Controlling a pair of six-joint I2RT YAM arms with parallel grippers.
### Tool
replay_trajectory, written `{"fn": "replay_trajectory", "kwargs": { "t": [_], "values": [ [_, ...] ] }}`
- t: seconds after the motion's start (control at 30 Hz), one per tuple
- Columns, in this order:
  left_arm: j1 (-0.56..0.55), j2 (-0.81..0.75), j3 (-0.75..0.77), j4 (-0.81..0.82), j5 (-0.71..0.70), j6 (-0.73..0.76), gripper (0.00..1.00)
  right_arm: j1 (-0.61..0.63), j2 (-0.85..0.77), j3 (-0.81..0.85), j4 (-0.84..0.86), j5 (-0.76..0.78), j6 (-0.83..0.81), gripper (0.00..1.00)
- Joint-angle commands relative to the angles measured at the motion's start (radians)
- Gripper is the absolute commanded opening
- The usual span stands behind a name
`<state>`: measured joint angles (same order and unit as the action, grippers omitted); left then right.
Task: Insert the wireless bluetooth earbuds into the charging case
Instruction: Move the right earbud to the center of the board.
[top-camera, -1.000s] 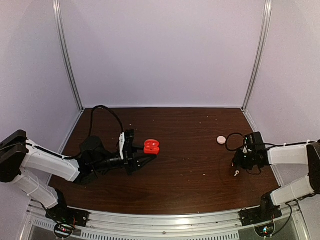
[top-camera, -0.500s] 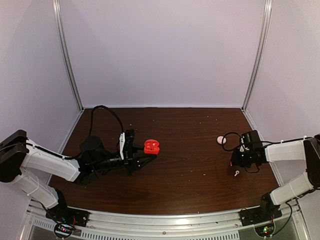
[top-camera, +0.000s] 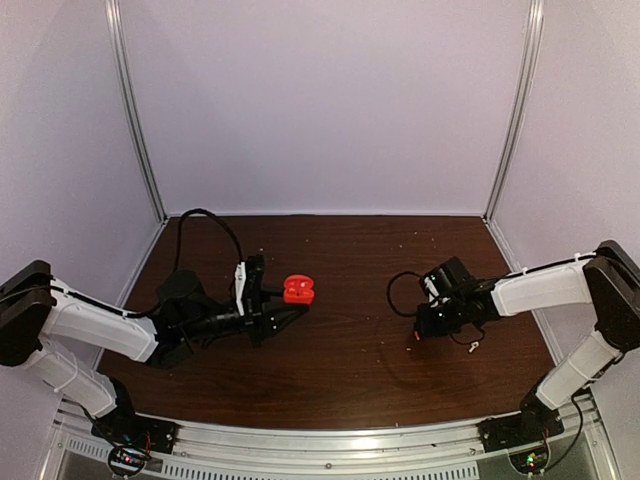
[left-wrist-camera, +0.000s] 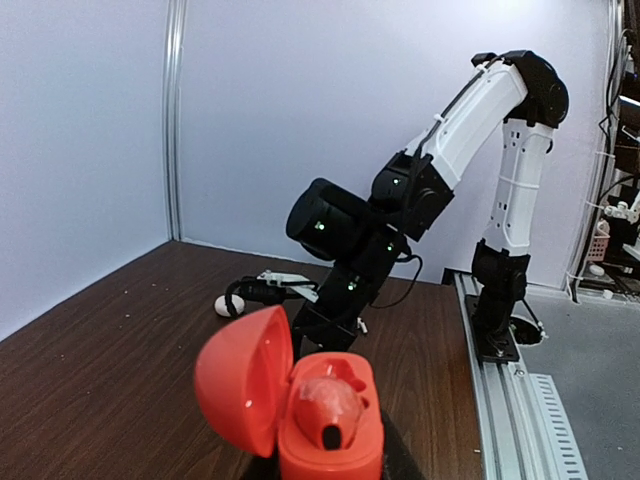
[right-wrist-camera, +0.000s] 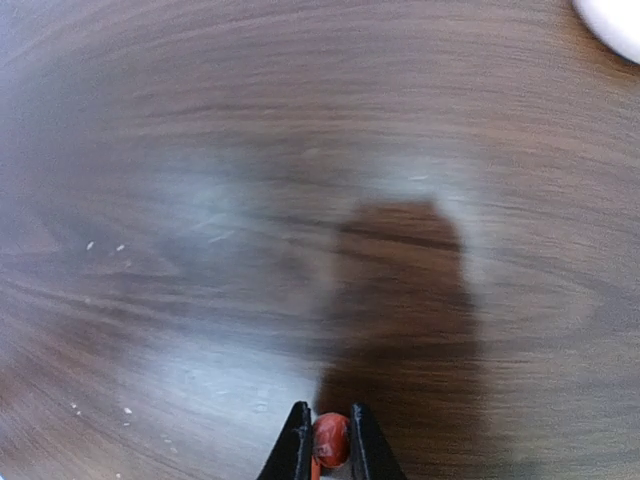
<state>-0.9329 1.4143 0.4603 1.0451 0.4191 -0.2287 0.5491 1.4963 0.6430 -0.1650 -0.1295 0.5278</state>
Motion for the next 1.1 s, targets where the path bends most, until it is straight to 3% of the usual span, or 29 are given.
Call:
{"fn": "replay_trajectory", "kwargs": {
  "t": [0.0,0.5,0.83,1.07],
  "values": [
    [0.032,-0.059,-0.032,0.041,-0.002,-0.031,0.00,0.133,0.096,0.120,-0.077,0.009,-0.045,0.08],
    [0.091,-0.242,-0.110,-0.066,-0.105,-0.043,0.00,0.508,0.328,0.491,-0.407,0.076,-0.304,0.10],
    [0.095,-0.259,-0.105,-0.092,-0.117,-0.033,0.00,0.546,0.394,0.604,-0.586,0.097,-0.324,0.31],
    [0.095,-0.261,-0.104,-0.098,-0.119,-0.026,0.00,0.547,0.439,0.672,-0.667,0.112,-0.323,0.31]
  ]
}}
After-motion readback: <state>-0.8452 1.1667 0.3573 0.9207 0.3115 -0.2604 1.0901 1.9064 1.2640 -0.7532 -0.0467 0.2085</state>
